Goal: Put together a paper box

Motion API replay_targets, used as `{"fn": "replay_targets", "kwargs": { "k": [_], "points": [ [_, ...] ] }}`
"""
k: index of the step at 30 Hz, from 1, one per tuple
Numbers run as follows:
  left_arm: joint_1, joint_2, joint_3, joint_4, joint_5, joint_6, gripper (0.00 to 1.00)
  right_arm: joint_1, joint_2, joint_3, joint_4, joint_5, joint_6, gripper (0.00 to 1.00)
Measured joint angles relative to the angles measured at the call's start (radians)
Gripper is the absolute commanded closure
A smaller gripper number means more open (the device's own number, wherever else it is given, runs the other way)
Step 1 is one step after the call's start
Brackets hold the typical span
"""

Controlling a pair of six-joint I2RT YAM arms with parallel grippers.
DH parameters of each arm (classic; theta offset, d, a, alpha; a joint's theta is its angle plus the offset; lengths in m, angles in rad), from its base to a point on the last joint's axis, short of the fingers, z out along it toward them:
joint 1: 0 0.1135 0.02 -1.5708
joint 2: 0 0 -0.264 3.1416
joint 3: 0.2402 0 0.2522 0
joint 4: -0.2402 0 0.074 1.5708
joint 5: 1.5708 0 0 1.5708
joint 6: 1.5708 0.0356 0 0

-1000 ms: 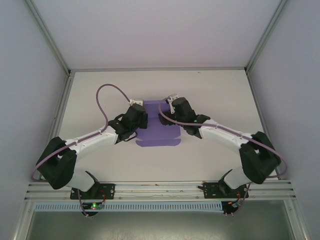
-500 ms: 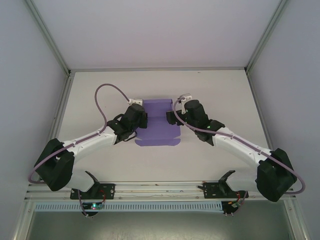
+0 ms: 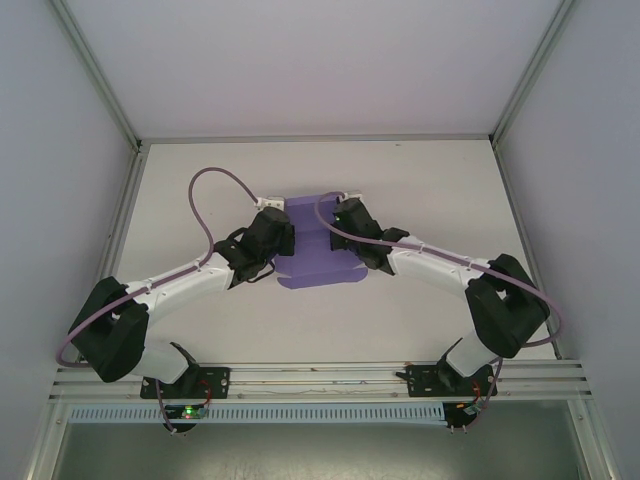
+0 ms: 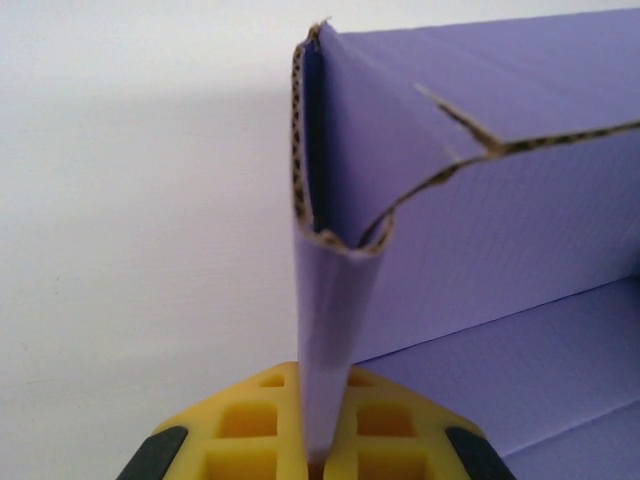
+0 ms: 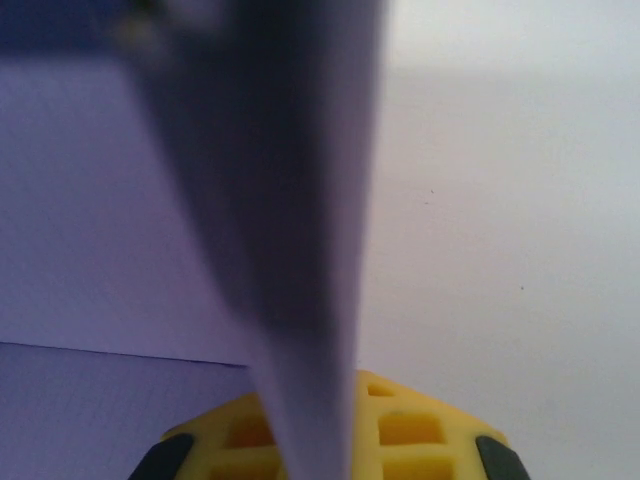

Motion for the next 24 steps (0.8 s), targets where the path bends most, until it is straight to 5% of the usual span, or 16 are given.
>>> {"fn": "replay_targets", "kwargs": {
  "k": [5, 8, 9, 11, 13, 19, 24],
  "points": [
    [0.0, 0.01, 0.018, -0.019, -0.01, -0.003, 1.0, 0.013, 0.005, 0.003, -0.004, 0.032, 0.019, 0.98],
    [-0.001, 0.019, 0.039, -0.038, -0.018, -0.006, 1.0, 0.013, 0.004, 0.003, -0.006, 0.04, 0.023, 0.69],
    [-0.001, 0.023, 0.046, -0.044, -0.022, -0.007, 1.0, 0.013, 0.002, 0.003, -0.008, 0.038, 0.026, 0.51],
    [-0.001, 0.031, 0.061, -0.053, -0.028, -0.006, 1.0, 0.013, -0.01, 0.002, -0.009, 0.019, 0.019, 0.36],
    [0.0, 0.042, 0.09, -0.082, -0.032, 0.011, 1.0, 0.013, -0.042, -0.012, -0.005, -0.02, 0.005, 0.02],
    [0.016, 0.107, 0.251, -0.217, 0.013, 0.159, 1.0, 0.013, -0.298, -0.105, -0.002, -0.128, -0.038, 0.01],
    [0.079, 0.223, 0.426, -0.39, 0.225, 0.394, 1.0, 0.007, -0.586, -0.209, 0.002, -0.124, -0.06, 0.02]
  ]
}}
